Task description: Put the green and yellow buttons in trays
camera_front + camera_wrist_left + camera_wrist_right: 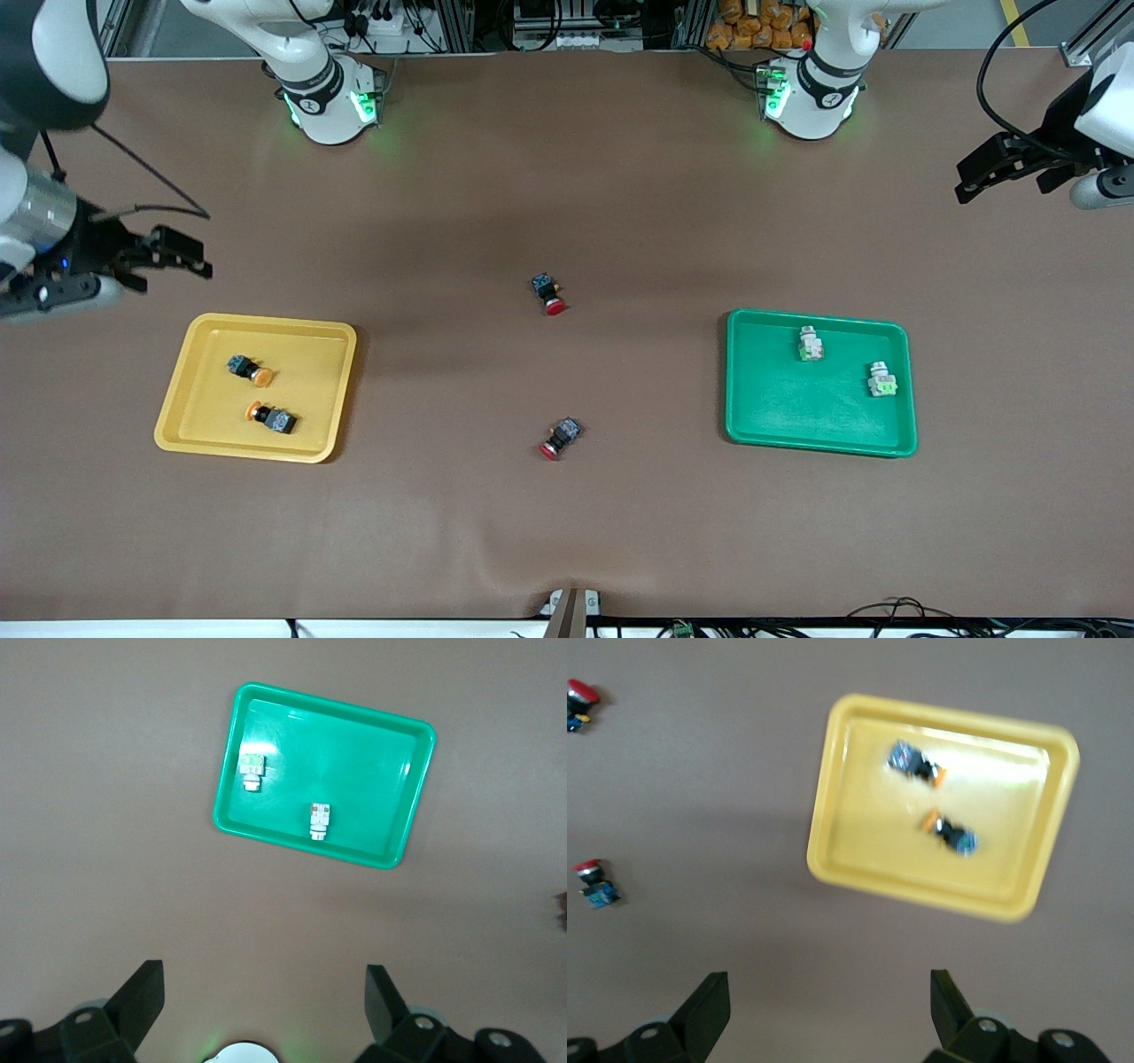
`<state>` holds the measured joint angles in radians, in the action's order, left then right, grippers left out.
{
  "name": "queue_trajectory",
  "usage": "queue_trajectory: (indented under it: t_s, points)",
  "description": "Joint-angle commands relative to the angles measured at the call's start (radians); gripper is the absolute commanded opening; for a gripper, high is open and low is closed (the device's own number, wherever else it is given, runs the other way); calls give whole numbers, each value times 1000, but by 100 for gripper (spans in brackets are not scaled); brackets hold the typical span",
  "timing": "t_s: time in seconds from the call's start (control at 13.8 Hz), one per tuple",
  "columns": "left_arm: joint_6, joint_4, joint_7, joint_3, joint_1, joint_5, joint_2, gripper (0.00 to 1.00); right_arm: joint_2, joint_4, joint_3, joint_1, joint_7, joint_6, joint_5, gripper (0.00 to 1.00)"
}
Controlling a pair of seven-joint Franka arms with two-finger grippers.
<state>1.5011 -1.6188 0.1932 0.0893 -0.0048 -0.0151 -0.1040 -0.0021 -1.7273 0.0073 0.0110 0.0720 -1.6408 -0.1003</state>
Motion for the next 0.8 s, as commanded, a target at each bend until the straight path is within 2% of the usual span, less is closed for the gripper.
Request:
queue_trajectory:
  t_s: [0.0,0.29,0.51,0.73]
  points:
    - [-1,-16,-52,-3,6,17,-19,100,-25,67,23,32,-153,129,24,100]
    - [1,-15,-64,-5,8,15,-17,100,-24,176,-1,23,-141,217,28,100]
    - [1,-7,-67,-5,8,14,-10,100,-22,205,-3,6,-124,226,106,100]
    - [1,-6,-67,-8,8,14,-10,100,-19,215,-13,1,-100,226,108,100]
